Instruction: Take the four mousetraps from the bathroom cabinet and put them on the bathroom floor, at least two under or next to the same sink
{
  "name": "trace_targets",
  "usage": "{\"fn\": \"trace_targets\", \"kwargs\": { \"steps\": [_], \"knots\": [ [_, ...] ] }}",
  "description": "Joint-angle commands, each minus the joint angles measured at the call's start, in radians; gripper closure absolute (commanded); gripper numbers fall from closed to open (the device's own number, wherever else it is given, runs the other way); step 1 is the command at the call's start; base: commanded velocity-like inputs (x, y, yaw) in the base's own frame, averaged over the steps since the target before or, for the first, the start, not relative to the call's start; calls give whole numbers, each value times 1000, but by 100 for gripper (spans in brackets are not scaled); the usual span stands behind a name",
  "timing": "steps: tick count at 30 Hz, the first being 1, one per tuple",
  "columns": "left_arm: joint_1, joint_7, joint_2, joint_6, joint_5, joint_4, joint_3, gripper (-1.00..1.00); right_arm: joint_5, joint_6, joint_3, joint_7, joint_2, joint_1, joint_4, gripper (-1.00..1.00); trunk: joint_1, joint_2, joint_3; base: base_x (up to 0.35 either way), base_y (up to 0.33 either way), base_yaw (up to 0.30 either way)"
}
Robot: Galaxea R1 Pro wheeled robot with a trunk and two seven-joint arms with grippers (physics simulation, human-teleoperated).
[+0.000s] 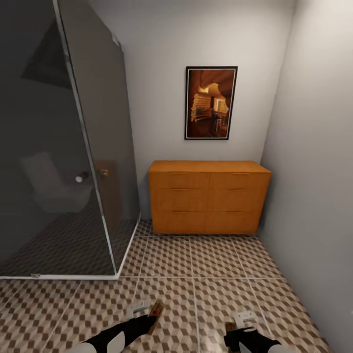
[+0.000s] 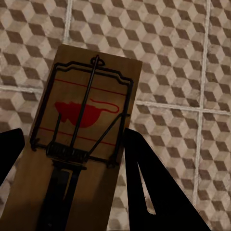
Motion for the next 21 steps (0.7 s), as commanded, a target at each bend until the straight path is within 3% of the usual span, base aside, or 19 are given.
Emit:
{"fn": "trace_targets", "kwargs": {
  "steps": [1, 9, 21],
  "knots": [
    [-1, -3, 0, -2, 10, 1, -8, 100, 9, 3, -8, -4, 1, -1, 1, 100, -1, -1, -1, -338, 0, 203],
    [-1, -3, 0, -2, 10, 1, -8, 100, 36, 4, -8, -4, 2, -1, 2, 100, -1, -1, -1, -338, 0, 274],
    [-1, -3, 0, -2, 8, 1, -8, 100, 40, 4, -8, -4, 2, -1, 2, 100, -1, -1, -1, -338, 0, 299]
  ]
}}
